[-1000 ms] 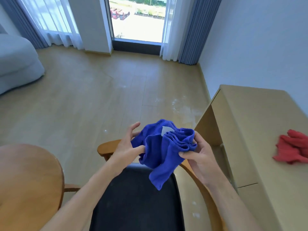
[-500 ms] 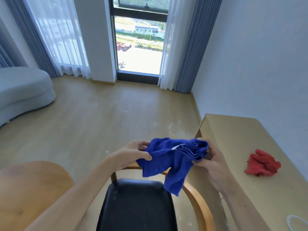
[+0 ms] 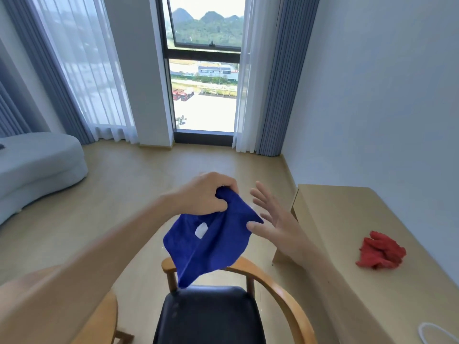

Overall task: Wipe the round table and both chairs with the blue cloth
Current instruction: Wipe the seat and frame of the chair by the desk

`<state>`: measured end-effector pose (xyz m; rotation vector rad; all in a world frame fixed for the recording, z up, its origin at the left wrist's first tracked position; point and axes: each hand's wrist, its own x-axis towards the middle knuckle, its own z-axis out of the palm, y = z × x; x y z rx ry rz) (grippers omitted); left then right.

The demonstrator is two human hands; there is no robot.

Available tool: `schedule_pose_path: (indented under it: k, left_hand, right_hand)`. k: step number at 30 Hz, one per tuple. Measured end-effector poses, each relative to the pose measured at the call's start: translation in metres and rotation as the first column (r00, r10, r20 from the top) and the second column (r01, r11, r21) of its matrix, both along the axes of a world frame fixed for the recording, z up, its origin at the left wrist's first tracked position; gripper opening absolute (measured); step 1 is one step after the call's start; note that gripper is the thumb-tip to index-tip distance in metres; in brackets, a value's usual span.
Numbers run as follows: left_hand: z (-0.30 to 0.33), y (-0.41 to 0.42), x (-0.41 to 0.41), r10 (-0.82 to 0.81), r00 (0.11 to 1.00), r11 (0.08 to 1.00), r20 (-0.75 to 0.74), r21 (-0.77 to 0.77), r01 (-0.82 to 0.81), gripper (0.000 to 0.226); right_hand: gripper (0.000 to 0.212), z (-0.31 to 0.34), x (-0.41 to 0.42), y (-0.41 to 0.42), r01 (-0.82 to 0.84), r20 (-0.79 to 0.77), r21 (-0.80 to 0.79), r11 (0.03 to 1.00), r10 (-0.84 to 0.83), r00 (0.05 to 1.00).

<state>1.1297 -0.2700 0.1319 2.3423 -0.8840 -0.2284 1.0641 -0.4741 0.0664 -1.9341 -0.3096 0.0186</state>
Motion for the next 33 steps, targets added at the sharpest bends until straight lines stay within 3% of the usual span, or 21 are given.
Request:
schedule_pose_path:
  k: [2, 5, 11, 13, 20, 27, 29, 33]
  left_hand:
    - [0.014, 0.007, 0.002, 0.030, 0.999, 1.000, 0.019, 0.000, -0.030, 0.038]
    - [0.032, 0.027, 0.006, 0.103, 0.995, 0.995, -0.005, 0.010, -0.103, 0.037]
    - [0.052, 0.057, 0.007, 0.172, 0.976, 0.979, -0.132, -0.092, -0.184, 0.015]
    - [0.061, 0.062, 0.008, 0.194, 0.978, 0.968, -0.074, -0.147, -0.203, 0.025]
    - [0.118, 0.066, 0.002, 0.245, 0.946, 0.947, 0.212, -0.261, -0.187, 0.018]
    - [0.174, 0.081, 0.004, 0.296, 0.806, 0.955, 0.512, -0.152, -0.254, 0.031]
    - [0.178, 0.087, 0.004, 0.298, 0.805, 0.954, 0.513, -0.132, -0.269, 0.042]
    - [0.170, 0.101, 0.006, 0.316, 0.886, 0.943, 0.340, -0.217, -0.253, 0.043]
  right_hand:
    - [0.037, 0.017, 0.012, 0.011, -0.007, 0.081, -0.162, 0.987, 0.021, 0.996]
    - [0.016, 0.034, 0.027, 0.023, 0.107, 0.220, -0.164, 0.981, -0.069, 0.973]
    - [0.022, 0.080, 0.046, 0.046, 0.194, 0.370, -0.064, 0.979, -0.157, 0.916]
    - [0.026, 0.100, 0.049, 0.051, 0.202, 0.397, -0.044, 0.978, -0.168, 0.902]
    - [0.021, 0.175, 0.052, 0.049, 0.201, 0.491, 0.039, 0.979, -0.194, 0.849]
    - [0.017, 0.230, 0.054, 0.046, 0.215, 0.571, 0.032, 0.976, -0.194, 0.798]
    - [0.017, 0.231, 0.056, 0.050, 0.215, 0.581, 0.025, 0.976, -0.190, 0.792]
    - [0.017, 0.233, 0.059, 0.062, 0.238, 0.580, 0.081, 0.968, -0.240, 0.779]
